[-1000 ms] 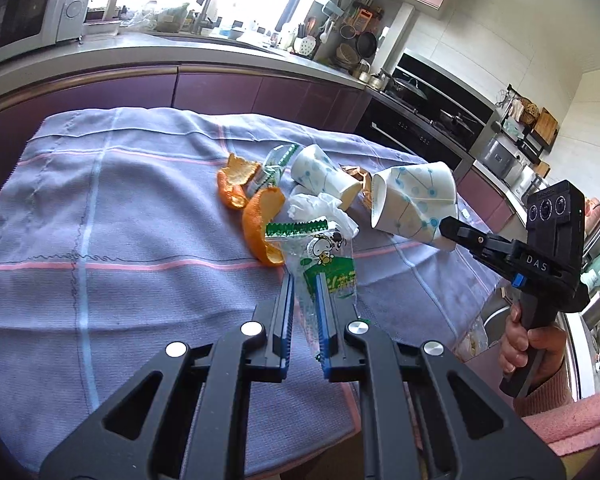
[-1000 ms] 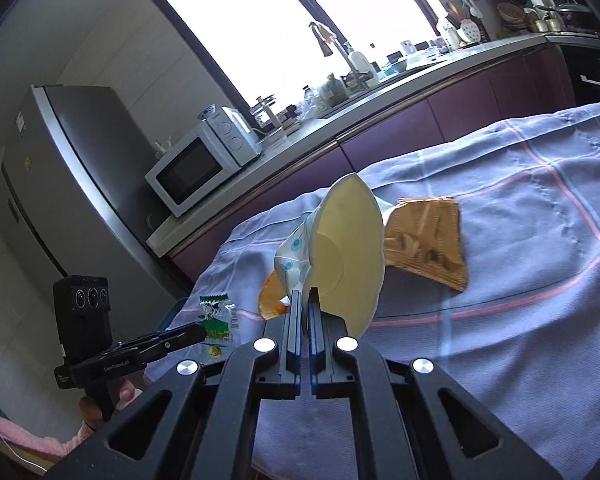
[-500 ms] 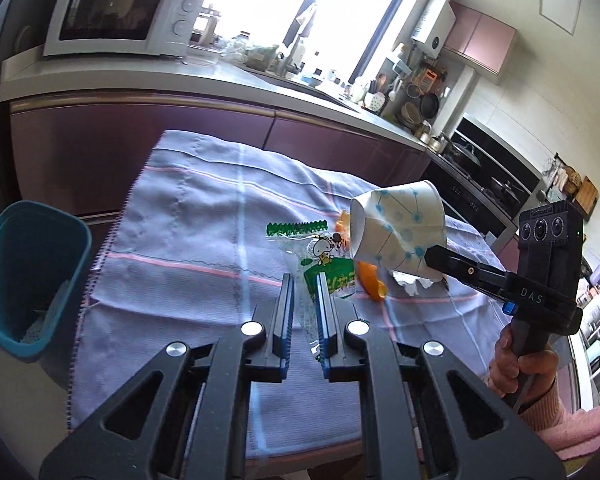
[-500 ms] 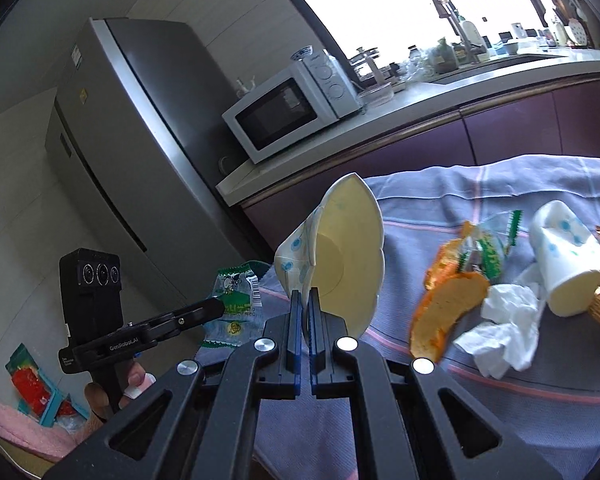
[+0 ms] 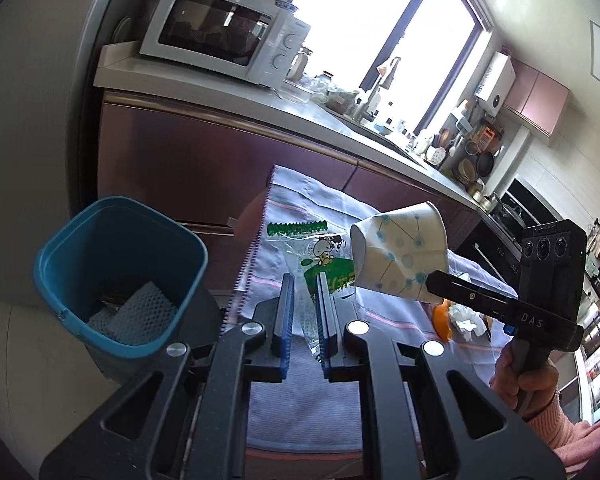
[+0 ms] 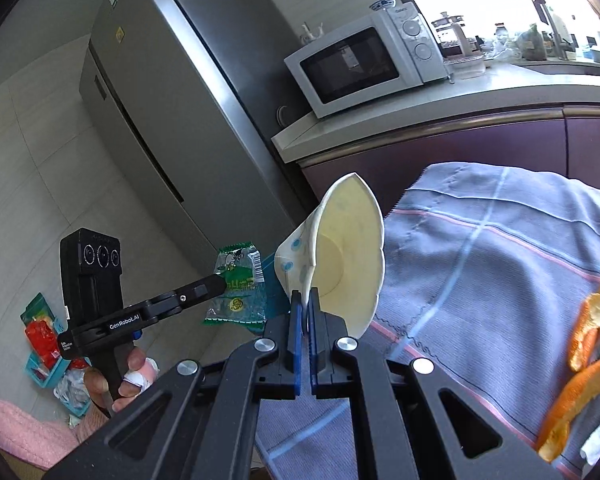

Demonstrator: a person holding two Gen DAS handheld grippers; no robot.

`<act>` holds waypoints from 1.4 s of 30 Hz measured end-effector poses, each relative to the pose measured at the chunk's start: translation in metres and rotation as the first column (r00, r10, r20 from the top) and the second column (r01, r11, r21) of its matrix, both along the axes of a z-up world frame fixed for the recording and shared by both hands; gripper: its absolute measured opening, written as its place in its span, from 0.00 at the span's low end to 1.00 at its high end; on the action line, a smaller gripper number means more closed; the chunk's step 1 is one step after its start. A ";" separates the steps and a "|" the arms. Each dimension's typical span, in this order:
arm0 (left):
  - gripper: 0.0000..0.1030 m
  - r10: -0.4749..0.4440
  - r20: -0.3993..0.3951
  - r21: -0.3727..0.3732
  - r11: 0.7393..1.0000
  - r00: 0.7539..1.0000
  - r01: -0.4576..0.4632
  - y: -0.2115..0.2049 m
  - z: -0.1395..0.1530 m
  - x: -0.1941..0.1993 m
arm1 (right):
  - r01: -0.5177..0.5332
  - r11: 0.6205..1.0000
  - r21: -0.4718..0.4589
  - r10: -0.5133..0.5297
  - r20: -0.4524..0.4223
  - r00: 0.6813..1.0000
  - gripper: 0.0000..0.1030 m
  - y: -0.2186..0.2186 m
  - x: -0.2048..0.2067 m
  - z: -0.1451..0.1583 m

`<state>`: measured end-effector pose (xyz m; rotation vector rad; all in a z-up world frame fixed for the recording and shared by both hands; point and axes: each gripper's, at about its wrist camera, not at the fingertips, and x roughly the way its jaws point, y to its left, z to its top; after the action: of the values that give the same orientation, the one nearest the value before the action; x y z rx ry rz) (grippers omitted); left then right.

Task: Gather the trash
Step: 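Carry both items to the teal bin and open both tools to drop them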

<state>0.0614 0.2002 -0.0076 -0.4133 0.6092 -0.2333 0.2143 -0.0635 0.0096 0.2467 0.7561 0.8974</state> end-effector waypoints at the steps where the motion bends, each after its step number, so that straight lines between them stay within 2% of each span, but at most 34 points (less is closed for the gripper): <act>1: 0.11 0.014 -0.001 0.000 1.000 1.000 -0.014 0.005 -0.001 0.002 | -0.015 1.000 -0.003 0.015 -0.003 1.000 0.02 0.008 0.003 0.000; 13: 0.11 0.186 -0.049 0.014 0.983 0.981 -0.185 0.082 -0.025 0.011 | -0.145 0.985 -0.088 0.141 -0.046 0.989 0.02 0.102 0.042 -0.014; 24: 0.11 0.262 -0.117 0.029 0.965 0.958 -0.260 0.129 -0.059 0.034 | -0.216 0.958 -0.187 0.195 -0.122 0.973 0.02 0.173 0.071 -0.046; 35: 0.11 0.273 -0.199 0.047 0.962 0.941 -0.269 0.142 -0.096 0.065 | -0.246 0.930 -0.274 0.194 -0.204 0.960 0.03 0.206 0.085 -0.077; 42: 0.26 0.275 -0.215 0.063 0.962 0.937 -0.267 0.135 -0.108 0.071 | -0.233 0.934 -0.272 0.176 -0.217 0.960 0.08 0.202 0.086 -0.086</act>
<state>0.1327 0.3350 -0.1154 -0.4906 0.7664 0.0888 0.3005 0.1382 -0.0767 -0.0147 1.0978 0.9524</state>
